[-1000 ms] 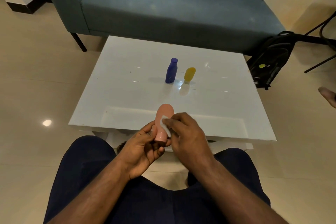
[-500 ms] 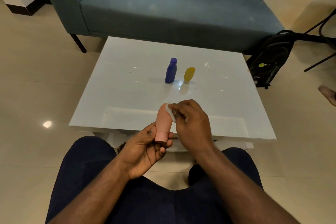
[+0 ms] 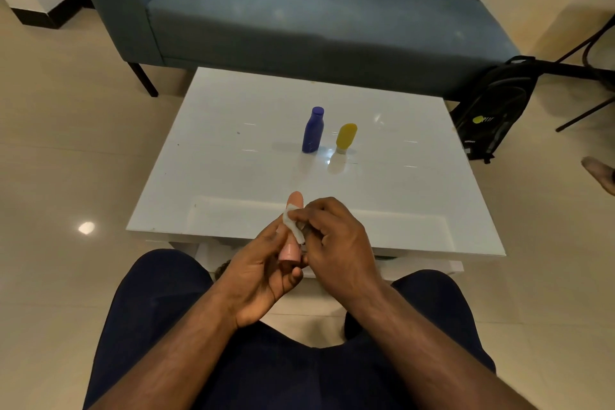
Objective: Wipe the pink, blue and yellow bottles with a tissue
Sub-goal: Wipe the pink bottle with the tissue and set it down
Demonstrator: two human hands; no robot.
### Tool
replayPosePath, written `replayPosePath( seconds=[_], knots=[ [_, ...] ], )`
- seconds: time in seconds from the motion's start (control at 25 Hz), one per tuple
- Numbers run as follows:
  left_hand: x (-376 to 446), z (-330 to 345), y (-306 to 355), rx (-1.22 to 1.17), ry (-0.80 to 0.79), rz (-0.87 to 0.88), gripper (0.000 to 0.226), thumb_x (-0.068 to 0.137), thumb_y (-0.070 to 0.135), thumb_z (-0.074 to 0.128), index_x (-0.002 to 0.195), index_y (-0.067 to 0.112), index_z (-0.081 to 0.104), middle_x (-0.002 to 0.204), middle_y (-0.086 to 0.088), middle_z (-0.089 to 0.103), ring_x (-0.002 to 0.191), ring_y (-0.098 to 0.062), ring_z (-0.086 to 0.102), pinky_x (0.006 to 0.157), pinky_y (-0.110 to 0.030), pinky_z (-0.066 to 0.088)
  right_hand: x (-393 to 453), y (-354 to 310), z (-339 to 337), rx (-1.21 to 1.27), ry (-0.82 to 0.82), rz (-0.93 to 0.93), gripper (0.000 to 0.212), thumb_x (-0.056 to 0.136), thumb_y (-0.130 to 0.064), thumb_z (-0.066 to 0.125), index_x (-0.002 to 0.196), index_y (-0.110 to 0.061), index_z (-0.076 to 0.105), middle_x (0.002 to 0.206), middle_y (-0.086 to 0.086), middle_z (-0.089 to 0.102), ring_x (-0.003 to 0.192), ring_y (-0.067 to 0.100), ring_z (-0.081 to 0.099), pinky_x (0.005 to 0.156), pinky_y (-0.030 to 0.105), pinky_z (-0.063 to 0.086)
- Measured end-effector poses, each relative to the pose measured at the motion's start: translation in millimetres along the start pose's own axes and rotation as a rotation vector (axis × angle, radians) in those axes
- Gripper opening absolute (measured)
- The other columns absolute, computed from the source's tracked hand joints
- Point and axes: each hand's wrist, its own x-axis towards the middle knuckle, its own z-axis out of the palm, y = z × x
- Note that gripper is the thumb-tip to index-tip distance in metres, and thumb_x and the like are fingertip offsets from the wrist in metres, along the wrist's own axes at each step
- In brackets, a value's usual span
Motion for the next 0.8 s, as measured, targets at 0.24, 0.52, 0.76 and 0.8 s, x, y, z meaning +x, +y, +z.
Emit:
replayPosePath(
  seconds=[0.24,0.52,0.76,0.8],
  knots=[
    [-1,-8,-1,-0.021,-0.002,-0.074,0.043,0.095,0.025,0.06,0.131,0.003,0.056,0.106,-0.021,0.07,0.077,-0.027,0.069,0.059,-0.029,0.06,20,11,1,-0.05,0.042,0.041,0.023,0.09,-0.008,0.061,0.109,-0.016,0.07,0.102,-0.004,0.063,0.093,0.007,0.059,0.085,0.027,0.052],
    [3,-10,-1,-0.08,0.0,-0.06,0.046,0.097,0.034,0.055,0.132,0.005,0.056,0.107,-0.018,0.069,0.08,-0.025,0.07,0.059,-0.028,0.059,-3,2,4,-0.066,-0.064,-0.068,0.027,0.088,-0.008,0.062,0.112,-0.016,0.068,0.102,-0.002,0.062,0.093,0.01,0.057,0.083,0.023,0.051],
    [2,-11,-2,-0.118,-0.005,-0.081,0.052,0.097,0.036,0.05,0.138,0.004,0.052,0.11,-0.021,0.07,0.086,-0.029,0.071,0.064,-0.032,0.062,6,5,3,-0.088,0.012,-0.015,0.022,0.091,-0.013,0.058,0.11,-0.016,0.069,0.103,-0.001,0.062,0.093,0.01,0.056,0.083,0.025,0.051],
    [3,-11,-2,-0.121,0.014,-0.061,0.052,0.096,0.036,0.051,0.138,0.005,0.054,0.111,-0.019,0.07,0.09,-0.028,0.07,0.069,-0.033,0.062,-4,-1,5,-0.105,-0.033,-0.077,0.023,0.091,-0.018,0.055,0.109,-0.016,0.069,0.102,-0.001,0.062,0.093,0.013,0.056,0.081,0.025,0.05]
  ],
)
